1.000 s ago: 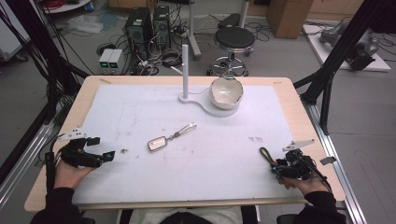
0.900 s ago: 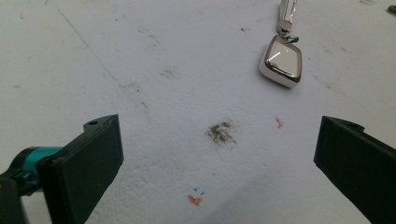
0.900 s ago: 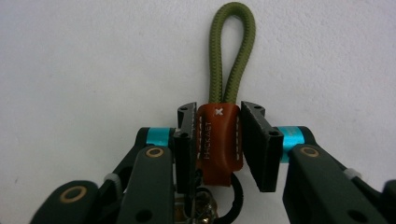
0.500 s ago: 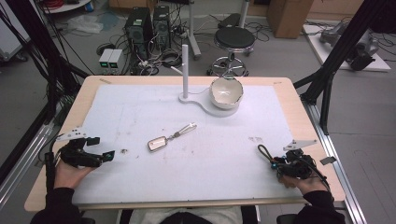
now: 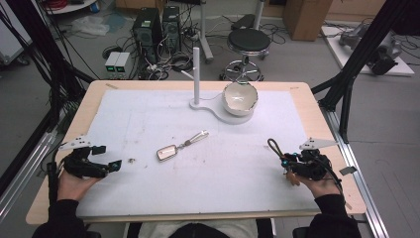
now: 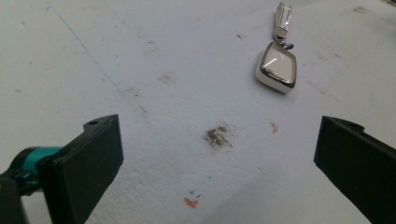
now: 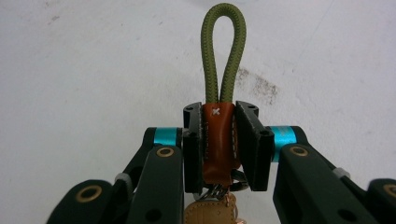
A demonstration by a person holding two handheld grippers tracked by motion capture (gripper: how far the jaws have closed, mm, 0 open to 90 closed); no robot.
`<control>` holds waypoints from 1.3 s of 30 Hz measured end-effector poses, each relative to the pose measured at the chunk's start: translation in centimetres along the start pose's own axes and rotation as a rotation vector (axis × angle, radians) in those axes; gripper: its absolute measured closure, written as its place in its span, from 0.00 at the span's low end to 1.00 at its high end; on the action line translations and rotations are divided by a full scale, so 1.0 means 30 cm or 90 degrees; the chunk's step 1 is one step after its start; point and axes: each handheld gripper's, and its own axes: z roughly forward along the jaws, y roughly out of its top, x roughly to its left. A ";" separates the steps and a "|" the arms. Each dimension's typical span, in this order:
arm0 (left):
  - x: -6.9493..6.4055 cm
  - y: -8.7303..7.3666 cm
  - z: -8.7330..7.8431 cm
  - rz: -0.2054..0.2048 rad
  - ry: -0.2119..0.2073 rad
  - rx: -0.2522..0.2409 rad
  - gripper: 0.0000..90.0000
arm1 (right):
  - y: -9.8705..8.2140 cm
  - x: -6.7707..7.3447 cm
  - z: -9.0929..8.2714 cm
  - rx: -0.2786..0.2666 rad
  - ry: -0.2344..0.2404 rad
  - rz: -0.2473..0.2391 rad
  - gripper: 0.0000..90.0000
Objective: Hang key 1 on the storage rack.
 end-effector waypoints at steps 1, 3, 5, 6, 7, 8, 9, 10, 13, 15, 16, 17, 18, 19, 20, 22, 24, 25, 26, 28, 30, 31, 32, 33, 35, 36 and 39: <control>0.000 0.000 0.000 0.000 0.000 0.000 0.02 | 0.007 0.000 0.001 0.000 -0.001 0.000 0.81; -0.002 0.000 0.000 0.001 0.001 0.000 0.02 | 0.029 0.000 0.004 -0.004 0.001 -0.004 0.81; -0.004 0.001 0.000 0.001 0.000 -0.001 0.02 | 0.050 0.003 0.007 -0.010 0.007 -0.006 0.81; -0.004 0.001 -0.001 0.001 0.001 -0.001 0.02 | 0.063 0.006 0.008 -0.012 0.009 -0.011 0.81; -0.005 0.001 -0.003 0.003 0.003 -0.003 0.02 | 0.090 0.013 0.009 -0.014 0.009 -0.020 0.81; -0.004 0.001 -0.005 0.003 0.004 -0.006 0.02 | 0.090 0.013 0.009 -0.014 0.009 -0.020 0.81; -0.004 0.002 -0.007 0.001 0.004 -0.010 0.02 | 0.102 0.015 0.012 -0.016 0.011 -0.029 0.81; -0.003 0.002 -0.009 0.001 0.005 -0.011 0.02 | 0.117 0.019 0.018 -0.013 0.012 -0.035 0.81; 0.000 0.002 -0.008 0.001 0.004 -0.014 0.02 | 0.147 0.017 0.034 -0.008 0.014 -0.043 0.81; 0.000 0.002 -0.007 0.001 0.003 -0.014 0.02 | 0.171 0.018 0.037 -0.013 0.014 -0.046 0.81; -0.001 0.002 -0.006 -0.002 0.002 -0.014 0.02 | 0.181 0.019 0.038 -0.016 0.016 -0.047 0.81; 0.000 0.003 -0.006 0.000 0.002 -0.015 0.02 | 0.198 0.023 0.037 -0.019 0.017 -0.050 0.81; 0.000 0.003 -0.006 0.000 0.002 -0.015 0.02 | 0.210 0.026 0.037 -0.021 0.016 -0.053 0.81; 0.000 0.003 -0.007 -0.001 0.001 -0.017 0.02 | 0.229 0.029 0.036 -0.025 0.021 -0.059 0.81; 0.000 0.003 -0.008 -0.002 0.002 -0.017 0.02 | 0.243 0.033 0.035 -0.029 0.024 -0.058 0.81; 0.000 0.003 -0.010 -0.003 0.002 -0.021 0.02 | 0.266 0.034 0.036 -0.034 0.031 -0.060 0.81; -0.001 0.003 -0.010 -0.002 0.000 -0.024 0.02 | 0.290 0.035 0.044 -0.030 0.030 -0.060 0.81; -0.001 0.003 -0.010 -0.003 -0.001 -0.024 0.02 | 0.301 0.037 0.046 -0.028 0.031 -0.060 0.81; -0.001 0.003 -0.009 -0.004 -0.003 -0.025 0.02 | 0.312 0.041 0.047 -0.032 0.033 -0.060 0.81; 0.000 0.004 -0.009 -0.004 -0.004 -0.026 0.02 | 0.336 0.049 0.048 -0.040 0.037 -0.064 0.81; 0.001 0.004 -0.009 -0.004 -0.005 -0.027 0.02 | 0.360 0.059 0.054 -0.038 0.036 -0.072 0.81; 0.002 0.004 -0.009 -0.004 -0.005 -0.028 0.02 | 0.373 0.062 0.059 -0.037 0.037 -0.077 0.81; 0.001 0.004 -0.009 -0.006 -0.006 -0.030 0.02 | 0.385 0.067 0.062 -0.033 0.038 -0.078 0.81; 0.002 0.004 -0.009 -0.005 -0.005 -0.029 0.02 | 0.398 0.070 0.066 -0.033 0.037 -0.084 0.81; 0.000 0.003 -0.009 -0.001 -0.005 -0.027 0.02 | 0.418 0.079 0.071 -0.032 0.041 -0.084 0.81; -0.002 0.003 -0.007 0.002 -0.004 -0.024 0.02 | 0.432 0.085 0.076 -0.034 0.040 -0.089 0.81; -0.004 0.003 -0.003 0.005 -0.006 -0.018 0.02 | 0.466 0.100 0.097 -0.027 0.042 -0.104 0.81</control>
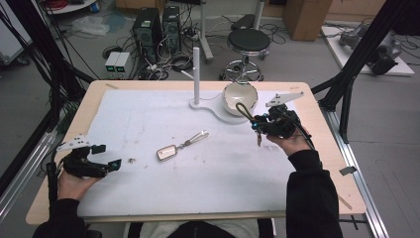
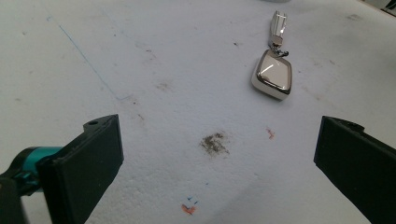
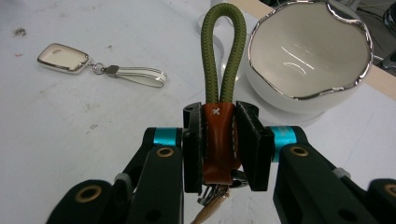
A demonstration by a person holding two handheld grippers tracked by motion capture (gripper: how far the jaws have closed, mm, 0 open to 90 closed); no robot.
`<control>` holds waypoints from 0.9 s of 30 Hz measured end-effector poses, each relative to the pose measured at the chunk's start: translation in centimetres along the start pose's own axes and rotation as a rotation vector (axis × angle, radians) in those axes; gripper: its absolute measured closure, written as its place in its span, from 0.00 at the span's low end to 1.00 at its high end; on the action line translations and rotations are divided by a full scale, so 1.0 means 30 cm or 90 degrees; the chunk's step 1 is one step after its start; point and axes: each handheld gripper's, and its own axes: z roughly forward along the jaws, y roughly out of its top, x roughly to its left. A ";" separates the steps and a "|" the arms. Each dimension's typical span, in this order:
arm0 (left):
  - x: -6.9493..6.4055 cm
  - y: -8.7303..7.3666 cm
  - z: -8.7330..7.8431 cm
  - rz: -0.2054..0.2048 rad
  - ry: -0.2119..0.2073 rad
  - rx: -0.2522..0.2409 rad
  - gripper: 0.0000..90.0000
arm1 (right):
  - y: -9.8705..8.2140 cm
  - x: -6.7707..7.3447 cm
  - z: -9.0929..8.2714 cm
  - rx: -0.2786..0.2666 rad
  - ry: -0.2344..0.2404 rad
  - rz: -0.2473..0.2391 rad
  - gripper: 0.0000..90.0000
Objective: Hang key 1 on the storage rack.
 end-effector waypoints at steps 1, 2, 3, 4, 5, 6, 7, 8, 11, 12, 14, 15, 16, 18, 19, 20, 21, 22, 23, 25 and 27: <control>0.000 0.000 0.000 0.000 0.000 0.000 0.02 | 0.011 0.003 0.007 0.001 0.001 0.002 0.81; 0.000 0.000 0.000 0.000 0.001 -0.001 0.02 | 0.020 0.002 0.011 0.001 0.003 0.001 0.81; 0.001 0.000 0.000 0.000 0.000 -0.002 0.02 | 0.032 0.002 0.016 -0.003 0.005 0.000 0.81; 0.002 0.000 0.000 -0.001 0.000 -0.002 0.02 | 0.048 0.002 0.022 -0.005 0.004 -0.007 0.81; 0.002 0.000 0.001 -0.002 0.000 -0.003 0.02 | 0.058 0.005 0.026 -0.005 0.005 -0.008 0.81; 0.002 0.000 0.001 -0.001 0.000 -0.002 0.02 | 0.071 0.006 0.030 -0.006 0.006 -0.012 0.81; 0.002 0.000 0.002 -0.001 -0.001 -0.001 0.02 | 0.084 0.009 0.033 -0.009 0.008 -0.010 0.81; 0.003 0.000 0.002 -0.001 -0.003 -0.001 0.02 | 0.095 0.010 0.036 -0.010 0.009 -0.015 0.81; 0.004 0.000 0.001 0.000 -0.003 -0.002 0.02 | 0.127 0.016 0.043 -0.015 0.008 -0.027 0.81; 0.005 0.000 0.002 0.000 -0.003 -0.002 0.02 | 0.141 0.018 0.045 -0.016 0.011 -0.030 0.81; 0.006 0.000 0.001 -0.001 -0.004 -0.003 0.02 | 0.159 0.017 0.048 -0.019 0.017 -0.032 0.81; 0.006 0.000 0.001 -0.001 -0.004 -0.003 0.02 | 0.172 0.016 0.053 -0.019 0.016 -0.033 0.81; 0.006 0.000 0.001 -0.001 -0.005 -0.004 0.02 | 0.180 0.016 0.056 -0.018 0.016 -0.032 0.81; 0.006 0.000 0.001 -0.001 -0.006 -0.005 0.02 | 0.200 0.013 0.065 -0.020 0.017 -0.036 0.81; 0.007 0.000 0.001 -0.001 -0.006 -0.004 0.02 | 0.210 0.013 0.069 -0.021 0.018 -0.035 0.81; 0.008 0.000 0.002 -0.001 -0.006 -0.003 0.02 | 0.219 0.014 0.073 -0.018 0.019 -0.036 0.81; 0.007 0.000 0.002 -0.001 -0.007 -0.002 0.02 | 0.230 0.018 0.078 -0.019 0.020 -0.039 0.81; 0.006 -0.001 0.002 -0.002 -0.007 -0.002 0.02 | 0.240 0.022 0.081 -0.018 0.020 -0.043 0.81; 0.006 -0.001 0.003 -0.001 -0.007 -0.001 0.02 | 0.248 0.025 0.083 -0.017 0.021 -0.045 0.81; 0.005 -0.001 0.003 -0.002 -0.008 -0.001 0.02 | 0.274 0.033 0.092 -0.015 0.018 -0.056 0.81; 0.005 -0.001 0.002 0.000 -0.009 -0.001 0.02 | 0.298 0.037 0.099 -0.015 0.020 -0.055 0.81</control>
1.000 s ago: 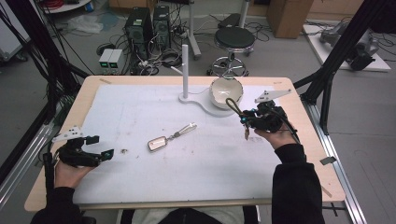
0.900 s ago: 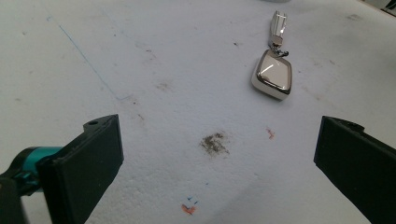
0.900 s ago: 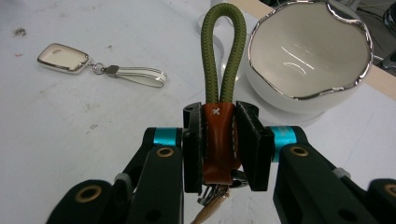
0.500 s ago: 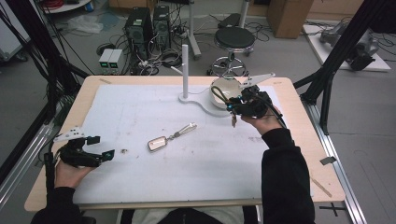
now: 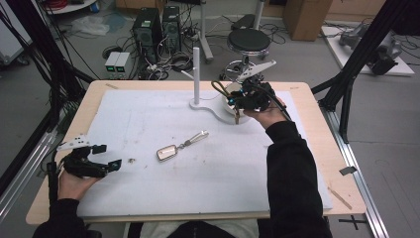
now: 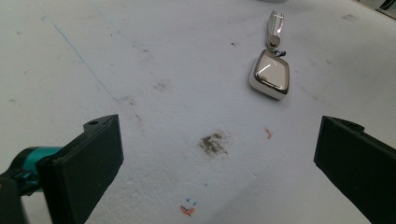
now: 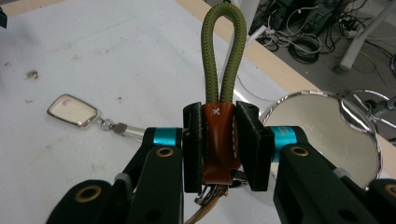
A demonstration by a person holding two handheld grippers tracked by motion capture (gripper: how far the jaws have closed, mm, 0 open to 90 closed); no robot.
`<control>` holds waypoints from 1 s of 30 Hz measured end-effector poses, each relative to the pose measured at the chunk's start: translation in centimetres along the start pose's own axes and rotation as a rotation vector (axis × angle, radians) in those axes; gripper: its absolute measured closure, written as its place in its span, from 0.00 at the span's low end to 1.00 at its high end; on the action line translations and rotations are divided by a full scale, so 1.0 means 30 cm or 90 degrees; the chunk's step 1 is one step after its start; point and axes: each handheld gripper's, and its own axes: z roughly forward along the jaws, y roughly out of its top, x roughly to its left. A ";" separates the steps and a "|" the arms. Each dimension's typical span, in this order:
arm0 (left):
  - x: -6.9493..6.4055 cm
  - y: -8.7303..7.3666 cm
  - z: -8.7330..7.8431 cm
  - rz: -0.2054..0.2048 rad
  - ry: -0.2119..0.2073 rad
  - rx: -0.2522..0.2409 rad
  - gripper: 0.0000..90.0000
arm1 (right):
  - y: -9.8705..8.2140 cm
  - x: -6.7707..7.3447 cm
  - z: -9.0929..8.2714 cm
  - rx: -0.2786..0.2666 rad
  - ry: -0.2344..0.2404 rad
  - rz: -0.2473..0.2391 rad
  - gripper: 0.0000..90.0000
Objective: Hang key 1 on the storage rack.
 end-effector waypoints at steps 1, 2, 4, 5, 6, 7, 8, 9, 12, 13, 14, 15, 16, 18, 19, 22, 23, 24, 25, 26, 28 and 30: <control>0.000 0.000 0.000 -0.001 0.000 -0.001 0.02 | 0.011 0.000 0.004 0.001 0.000 -0.001 0.81; 0.000 0.000 0.000 -0.002 0.000 -0.001 0.02 | 0.019 -0.001 0.008 0.000 0.001 -0.002 0.81; 0.001 0.000 0.001 -0.003 -0.001 -0.001 0.02 | 0.041 -0.005 0.018 0.000 0.003 -0.006 0.81; 0.002 0.000 0.002 -0.002 -0.003 0.000 0.02 | 0.054 -0.006 0.023 -0.001 0.006 -0.006 0.81; 0.003 -0.001 0.005 -0.003 -0.006 0.003 0.02 | 0.063 -0.009 0.028 0.000 0.009 -0.004 0.81; 0.003 -0.001 0.008 -0.005 -0.006 0.005 0.02 | 0.072 -0.012 0.034 -0.002 0.013 -0.002 0.81; 0.004 -0.002 0.011 -0.003 -0.007 0.009 0.02 | 0.080 -0.014 0.042 0.002 0.015 -0.004 0.81; 0.005 -0.002 0.012 -0.002 -0.007 0.011 0.02 | 0.089 -0.017 0.049 0.005 0.014 -0.007 0.81; 0.006 -0.002 0.011 -0.004 -0.007 0.010 0.02 | 0.113 -0.022 0.069 0.004 0.016 -0.004 0.81; 0.007 -0.002 0.010 -0.004 -0.006 0.009 0.02 | 0.119 -0.024 0.073 0.005 0.018 -0.001 0.81; 0.007 -0.002 0.009 -0.005 -0.006 0.008 0.02 | 0.125 -0.028 0.079 0.003 0.019 -0.005 0.81; 0.008 -0.002 0.008 -0.004 -0.007 0.008 0.02 | 0.131 -0.030 0.086 0.004 0.018 -0.005 0.81; 0.005 -0.002 0.007 -0.007 -0.005 0.007 0.02 | 0.134 -0.031 0.090 0.005 0.020 -0.005 0.81; 0.004 -0.002 0.007 -0.004 -0.008 0.010 0.02 | 0.144 -0.038 0.100 0.004 0.020 -0.005 0.81; 0.004 -0.003 0.008 -0.005 -0.008 0.011 0.02 | 0.150 -0.041 0.105 0.002 0.022 -0.001 0.81; 0.004 -0.003 0.008 -0.005 -0.007 0.012 0.02 | 0.176 -0.046 0.121 0.007 0.012 -0.011 0.81; 0.005 -0.003 0.006 -0.004 -0.007 0.012 0.02 | 0.182 -0.045 0.123 0.006 0.013 -0.006 0.81; 0.005 -0.003 0.006 -0.005 -0.007 0.010 0.02 | 0.193 -0.048 0.128 0.004 0.012 -0.010 0.81; 0.006 -0.003 0.006 -0.004 -0.007 0.011 0.02 | 0.201 -0.049 0.131 0.004 0.013 -0.011 0.81; 0.006 -0.003 0.006 -0.006 -0.007 0.011 0.02 | 0.207 -0.050 0.133 0.005 0.011 -0.011 0.81; 0.006 -0.003 0.008 -0.007 -0.009 0.012 0.02 | 0.224 -0.052 0.144 0.013 0.007 -0.018 0.81; 0.007 -0.003 0.008 -0.005 -0.009 0.011 0.02 | 0.239 -0.051 0.153 0.011 0.011 -0.016 0.81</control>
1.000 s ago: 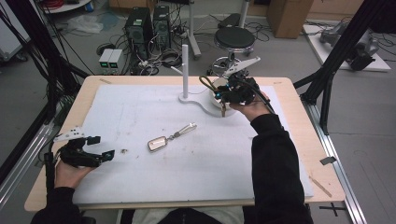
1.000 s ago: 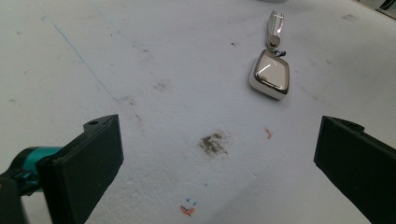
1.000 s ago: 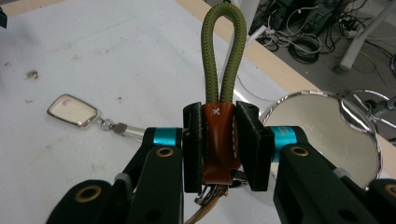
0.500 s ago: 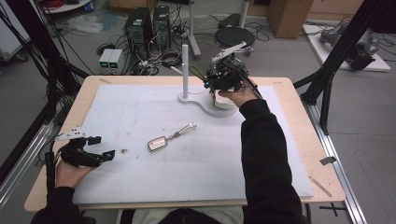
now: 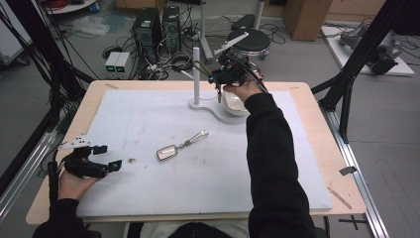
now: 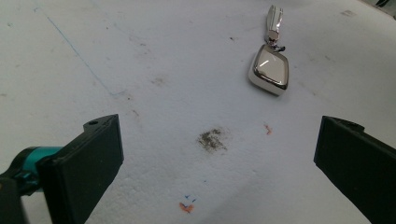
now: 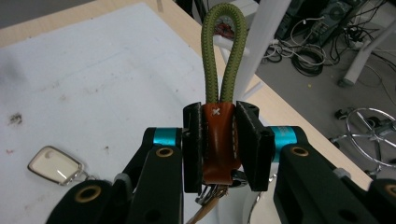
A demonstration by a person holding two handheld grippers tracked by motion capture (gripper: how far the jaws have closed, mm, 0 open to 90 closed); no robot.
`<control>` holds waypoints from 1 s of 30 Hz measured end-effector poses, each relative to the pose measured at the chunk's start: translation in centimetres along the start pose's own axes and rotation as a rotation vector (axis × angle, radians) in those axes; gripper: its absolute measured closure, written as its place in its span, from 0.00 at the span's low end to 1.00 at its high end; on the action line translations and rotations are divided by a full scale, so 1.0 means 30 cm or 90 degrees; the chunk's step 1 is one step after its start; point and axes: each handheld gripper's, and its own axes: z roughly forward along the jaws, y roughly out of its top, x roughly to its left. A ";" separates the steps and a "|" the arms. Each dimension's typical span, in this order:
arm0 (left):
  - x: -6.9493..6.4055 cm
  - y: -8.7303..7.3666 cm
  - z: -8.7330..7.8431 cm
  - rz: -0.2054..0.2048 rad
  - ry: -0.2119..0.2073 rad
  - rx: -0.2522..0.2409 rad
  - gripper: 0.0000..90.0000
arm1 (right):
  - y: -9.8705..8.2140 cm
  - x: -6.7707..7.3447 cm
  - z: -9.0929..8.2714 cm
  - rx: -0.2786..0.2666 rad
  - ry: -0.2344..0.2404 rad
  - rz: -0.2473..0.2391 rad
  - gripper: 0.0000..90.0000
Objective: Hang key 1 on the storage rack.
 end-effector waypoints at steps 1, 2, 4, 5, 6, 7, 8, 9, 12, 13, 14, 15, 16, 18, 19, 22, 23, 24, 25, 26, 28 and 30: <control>0.000 0.000 0.000 -0.002 -0.001 0.000 0.02 | 0.005 0.001 0.005 -0.003 0.002 -0.001 0.81; 0.000 0.000 -0.001 -0.002 0.000 -0.001 0.02 | 0.009 0.003 0.013 -0.001 0.001 0.000 0.81; 0.001 -0.001 0.000 -0.002 -0.003 0.001 0.02 | 0.012 0.007 0.029 0.007 0.002 -0.004 0.81; 0.001 -0.001 0.002 -0.001 -0.003 0.002 0.02 | 0.012 0.008 0.036 0.010 0.002 -0.004 0.81; 0.000 -0.002 0.002 0.000 -0.003 0.004 0.02 | 0.012 0.009 0.045 0.016 0.000 -0.004 0.81; -0.002 -0.002 0.002 0.000 -0.002 0.002 0.02 | 0.011 0.009 0.057 0.023 -0.006 -0.002 0.81; -0.001 -0.001 0.000 0.000 -0.002 0.000 0.02 | 0.011 0.009 0.065 0.028 -0.009 0.000 0.81; 0.000 -0.001 -0.002 0.000 -0.002 -0.002 0.02 | 0.010 0.007 0.072 0.031 -0.010 -0.002 0.81; 0.003 -0.001 -0.003 -0.002 -0.003 -0.005 0.02 | 0.010 0.008 0.090 0.038 -0.016 -0.001 0.81; 0.003 -0.001 -0.002 -0.003 -0.002 -0.004 0.02 | 0.008 0.006 0.097 0.043 -0.018 0.001 0.81; 0.003 -0.001 -0.001 -0.003 -0.003 -0.003 0.02 | 0.006 0.003 0.102 0.046 -0.021 0.005 0.81; 0.002 -0.001 -0.001 -0.002 -0.003 -0.003 0.02 | 0.004 0.001 0.106 0.049 -0.023 0.010 0.81; 0.003 -0.001 -0.001 -0.002 -0.003 -0.003 0.02 | 0.003 -0.001 0.109 0.049 -0.025 0.012 0.81; 0.003 -0.001 -0.001 -0.003 -0.002 -0.004 0.02 | 0.004 -0.001 0.114 0.048 -0.028 0.012 0.81; 0.003 -0.001 -0.002 -0.004 -0.002 -0.005 0.02 | 0.005 0.001 0.118 0.047 -0.030 0.010 0.81; 0.002 -0.001 -0.002 -0.006 -0.002 -0.008 0.02 | 0.007 0.007 0.127 0.050 -0.033 0.010 0.80; 0.001 -0.001 -0.002 -0.006 -0.002 -0.008 0.02 | 0.007 0.009 0.132 0.052 -0.037 0.010 0.80; 0.001 0.000 -0.002 -0.004 -0.004 -0.007 0.02 | 0.007 0.010 0.137 0.055 -0.041 0.009 0.80; 0.001 0.000 -0.002 -0.003 -0.004 -0.006 0.02 | 0.005 0.011 0.145 0.062 -0.045 0.009 0.80; 0.001 0.000 -0.003 -0.002 -0.004 -0.006 0.02 | 0.004 0.011 0.150 0.066 -0.047 0.010 0.80; 0.000 0.000 -0.004 -0.002 -0.003 -0.009 0.02 | -0.001 0.008 0.164 0.078 -0.054 0.011 0.79; 0.001 0.001 -0.006 -0.004 -0.004 -0.010 0.02 | -0.006 0.002 0.171 0.084 -0.057 0.015 0.76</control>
